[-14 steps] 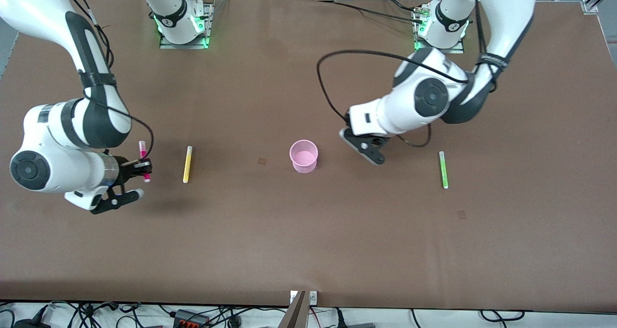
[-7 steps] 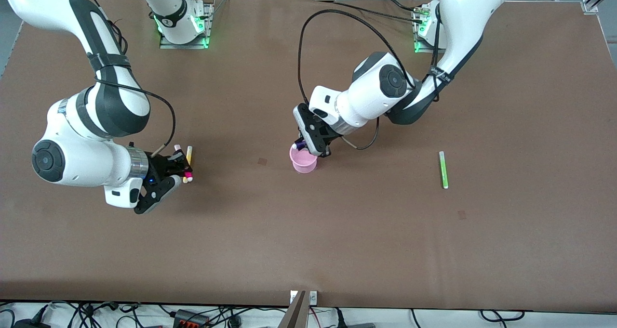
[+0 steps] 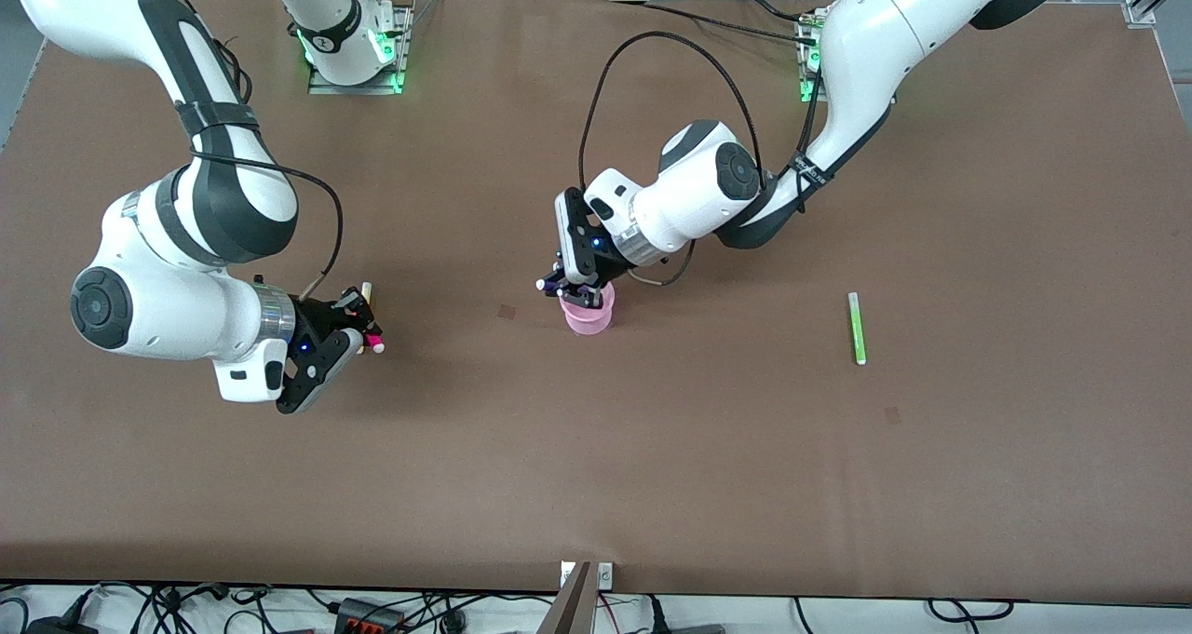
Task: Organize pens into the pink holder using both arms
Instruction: 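Carry the purple marker to the cup with the left gripper while the right gripper lifts, then lower the purple marker into the pink cup and open the left gripper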
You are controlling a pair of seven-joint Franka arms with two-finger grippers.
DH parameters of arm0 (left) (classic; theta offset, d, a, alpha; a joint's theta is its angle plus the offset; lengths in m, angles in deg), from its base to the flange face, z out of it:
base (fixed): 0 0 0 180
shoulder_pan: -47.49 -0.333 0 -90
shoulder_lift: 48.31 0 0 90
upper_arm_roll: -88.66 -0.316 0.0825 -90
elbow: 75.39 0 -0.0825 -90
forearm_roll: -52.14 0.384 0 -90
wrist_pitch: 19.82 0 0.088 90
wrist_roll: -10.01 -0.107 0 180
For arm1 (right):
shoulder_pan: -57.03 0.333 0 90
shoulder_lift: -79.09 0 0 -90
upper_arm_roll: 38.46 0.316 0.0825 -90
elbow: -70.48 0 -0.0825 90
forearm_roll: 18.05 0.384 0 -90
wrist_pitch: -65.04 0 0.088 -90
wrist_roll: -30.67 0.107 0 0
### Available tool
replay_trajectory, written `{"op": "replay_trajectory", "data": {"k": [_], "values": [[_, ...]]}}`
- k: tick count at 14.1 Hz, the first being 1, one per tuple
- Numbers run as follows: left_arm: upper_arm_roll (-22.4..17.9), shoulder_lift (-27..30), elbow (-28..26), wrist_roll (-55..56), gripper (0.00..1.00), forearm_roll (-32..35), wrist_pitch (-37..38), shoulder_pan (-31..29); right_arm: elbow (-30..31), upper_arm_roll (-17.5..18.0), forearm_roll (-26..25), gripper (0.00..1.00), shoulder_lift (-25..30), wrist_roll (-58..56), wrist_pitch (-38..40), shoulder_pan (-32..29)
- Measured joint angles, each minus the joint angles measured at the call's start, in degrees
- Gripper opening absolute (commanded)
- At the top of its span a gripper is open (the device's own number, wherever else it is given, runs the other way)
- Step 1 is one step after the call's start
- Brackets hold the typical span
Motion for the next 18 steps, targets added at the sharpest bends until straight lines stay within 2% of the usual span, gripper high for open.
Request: {"op": "replay_trajectory", "data": {"k": [5,11,12,13,14,15,18], "values": [[0.33,-0.23,-2.73,-5.88,0.00,0.00,-3.20,0.37,0.00,0.43,0.00,0.00,-0.10,-0.11,-0.78,0.14],[0.16,-3.58,-4.09,-12.74,0.00,0.00,-6.43,-0.63,-0.02,0.48,0.00,0.00,-0.09,-0.19,-1.14,0.14],[0.15,-3.87,-4.15,-13.42,0.05,0.00,-6.43,-0.97,-0.03,0.49,0.00,0.00,-0.10,-0.19,-1.16,0.15],[0.15,-4.12,-4.16,-13.70,0.37,0.00,-6.44,-1.19,-0.05,0.49,0.00,0.00,-0.10,-0.19,-1.20,0.14],[0.16,-4.29,-4.16,-13.82,0.93,0.00,-6.50,-1.26,-0.07,0.49,0.00,0.00,-0.10,-0.19,-1.25,0.14],[0.16,-4.31,-4.16,-13.84,1.00,0.00,-6.53,-1.28,-0.11,0.49,0.00,0.00,-0.10,-0.19,-1.29,0.14],[0.18,-4.31,-4.17,-13.95,1.00,0.00,-6.56,-1.69,-0.23,0.49,0.00,0.00,-0.09,-0.19,-1.44,0.14]]}}
